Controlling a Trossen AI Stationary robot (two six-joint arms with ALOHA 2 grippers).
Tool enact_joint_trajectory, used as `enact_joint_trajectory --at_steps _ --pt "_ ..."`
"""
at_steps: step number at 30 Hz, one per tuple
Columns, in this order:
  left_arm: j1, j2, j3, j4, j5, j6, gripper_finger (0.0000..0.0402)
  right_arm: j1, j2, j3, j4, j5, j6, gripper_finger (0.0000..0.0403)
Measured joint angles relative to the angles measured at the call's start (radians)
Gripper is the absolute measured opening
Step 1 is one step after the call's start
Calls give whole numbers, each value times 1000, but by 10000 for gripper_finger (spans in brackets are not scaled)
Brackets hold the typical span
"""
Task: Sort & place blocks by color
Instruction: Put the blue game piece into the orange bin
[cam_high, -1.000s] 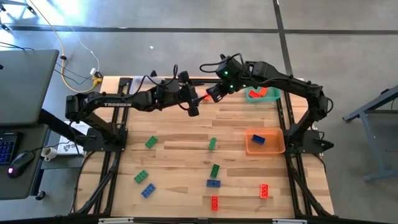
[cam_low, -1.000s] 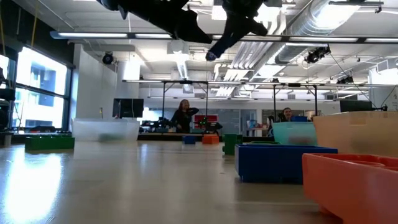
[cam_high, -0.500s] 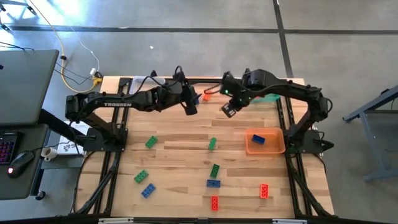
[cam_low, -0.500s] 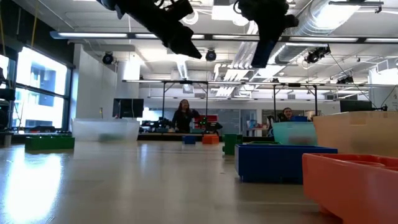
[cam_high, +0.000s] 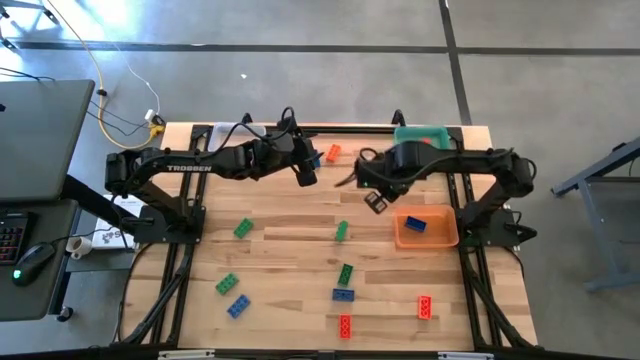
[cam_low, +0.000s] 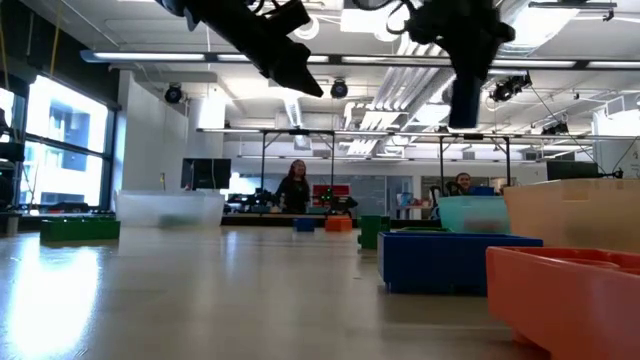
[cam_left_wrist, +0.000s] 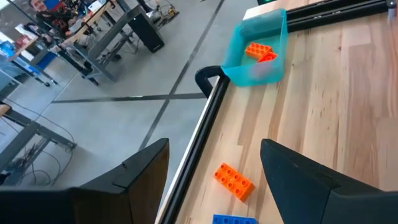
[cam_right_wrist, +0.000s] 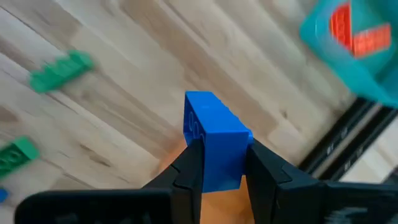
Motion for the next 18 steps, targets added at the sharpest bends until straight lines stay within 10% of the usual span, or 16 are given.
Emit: enact_joint_trajectory --at_steps 18 --pt "0 0 0 -6 1 -13 241 154 -290 -467 -1 -260 290 67"
